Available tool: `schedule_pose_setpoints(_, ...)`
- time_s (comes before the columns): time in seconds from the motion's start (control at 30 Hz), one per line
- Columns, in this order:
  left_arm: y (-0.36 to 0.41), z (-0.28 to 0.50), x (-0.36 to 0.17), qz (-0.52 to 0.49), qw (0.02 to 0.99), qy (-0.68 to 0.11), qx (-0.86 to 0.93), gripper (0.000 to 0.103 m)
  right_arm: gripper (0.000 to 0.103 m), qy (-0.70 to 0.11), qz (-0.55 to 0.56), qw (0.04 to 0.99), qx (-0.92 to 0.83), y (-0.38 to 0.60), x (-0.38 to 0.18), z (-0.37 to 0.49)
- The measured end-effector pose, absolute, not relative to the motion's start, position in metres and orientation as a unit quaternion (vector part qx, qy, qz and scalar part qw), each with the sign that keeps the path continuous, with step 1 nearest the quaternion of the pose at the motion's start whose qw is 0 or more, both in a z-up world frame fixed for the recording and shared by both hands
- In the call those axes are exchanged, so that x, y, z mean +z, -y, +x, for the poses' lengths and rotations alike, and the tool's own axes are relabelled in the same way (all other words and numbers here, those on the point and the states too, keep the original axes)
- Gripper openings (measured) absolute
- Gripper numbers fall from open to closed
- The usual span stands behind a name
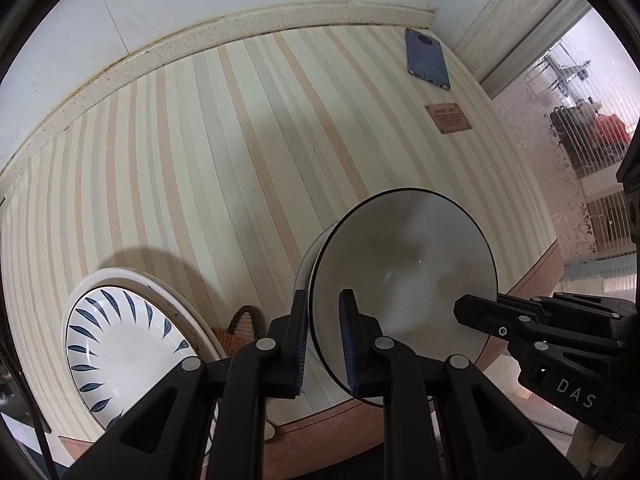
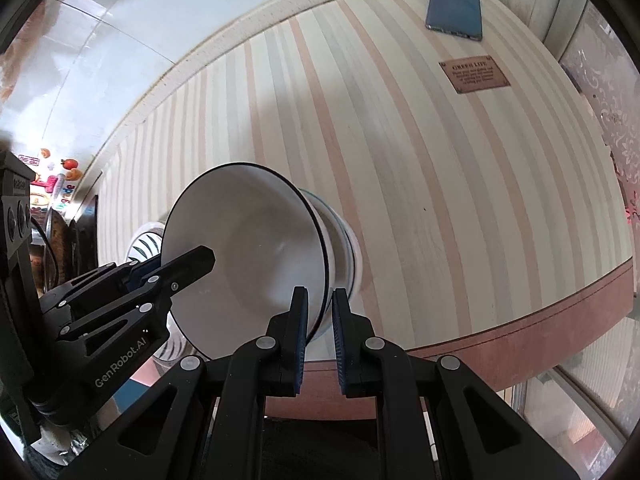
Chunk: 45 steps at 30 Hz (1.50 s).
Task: Organize plates and bowls
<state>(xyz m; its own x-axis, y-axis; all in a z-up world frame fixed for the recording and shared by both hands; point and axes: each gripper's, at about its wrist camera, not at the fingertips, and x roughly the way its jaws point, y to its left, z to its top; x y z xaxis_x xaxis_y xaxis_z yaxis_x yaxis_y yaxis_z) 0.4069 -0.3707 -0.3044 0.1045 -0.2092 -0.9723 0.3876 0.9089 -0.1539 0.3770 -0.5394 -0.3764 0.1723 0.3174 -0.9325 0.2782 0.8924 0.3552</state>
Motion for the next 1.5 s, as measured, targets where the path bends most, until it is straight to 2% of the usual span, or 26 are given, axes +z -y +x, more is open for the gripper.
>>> schedule_pose_setpoints(0.53,0.374,0.409,-0.313,0.094,0.743,-0.634,-0.193,0.014,0.014,-0.659,0.226,0.718,0.011,0.535,-0.396,0.385)
schedule_pose_setpoints(0.8,0.365,0.397,-0.281,0.099,0.762,-0.608,-0.200,0.015,0.018,-0.656,0.228,0.720,0.008,0.531,-0.388,0.381)
schedule_pose_setpoints(0.83,0.364,0.395,-0.275,0.099,0.764,-0.604,-0.204,0.016,0.020,-0.653,0.224,0.724,0.007,0.530,-0.384,0.379)
schedule_pose_setpoints(0.9,0.362,0.389,-0.263,0.103,0.768,-0.595,-0.212,0.021,0.038,-0.645,0.209,0.735,0.001,0.527,-0.372,0.374)
schedule_pose_setpoints(0.97,0.361,0.385,-0.252,0.100,0.771,-0.589,-0.220,0.021,0.047,-0.636,0.196,0.746,-0.003,0.525,-0.359,0.366)
schedule_pose_setpoints(1.03,0.357,0.381,-0.239,0.092,0.777,-0.581,-0.225,0.027,0.047,-0.627,0.184,0.757,-0.005,0.521,-0.344,0.359)
schedule_pose_setpoints(1.07,0.354,0.377,-0.231,0.086,0.779,-0.576,-0.231,0.040,0.049,-0.622,0.182,0.761,-0.005,0.520,-0.337,0.355)
schedule_pose_setpoints(1.1,0.354,0.377,-0.227,0.083,0.781,-0.574,-0.234,0.058,0.056,-0.616,0.180,0.767,-0.005,0.518,-0.329,0.350)
schedule_pose_setpoints(1.17,0.349,0.372,-0.213,0.079,0.787,-0.563,-0.240,0.074,0.068,-0.605,0.176,0.776,-0.004,0.516,-0.313,0.342)
schedule_pose_setpoints(1.33,0.343,0.361,-0.187,0.062,0.792,-0.552,-0.254,0.075,0.079,-0.575,0.182,0.797,-0.009,0.518,-0.276,0.317)
schedule_pose_setpoints(1.4,0.340,0.356,-0.177,0.062,0.796,-0.545,-0.257,0.087,0.081,-0.567,0.191,0.801,-0.008,0.518,-0.265,0.308)
schedule_pose_setpoints(1.5,0.338,0.348,-0.162,0.059,0.802,-0.532,-0.264,0.091,0.084,-0.554,0.201,0.808,-0.008,0.520,-0.250,0.296)
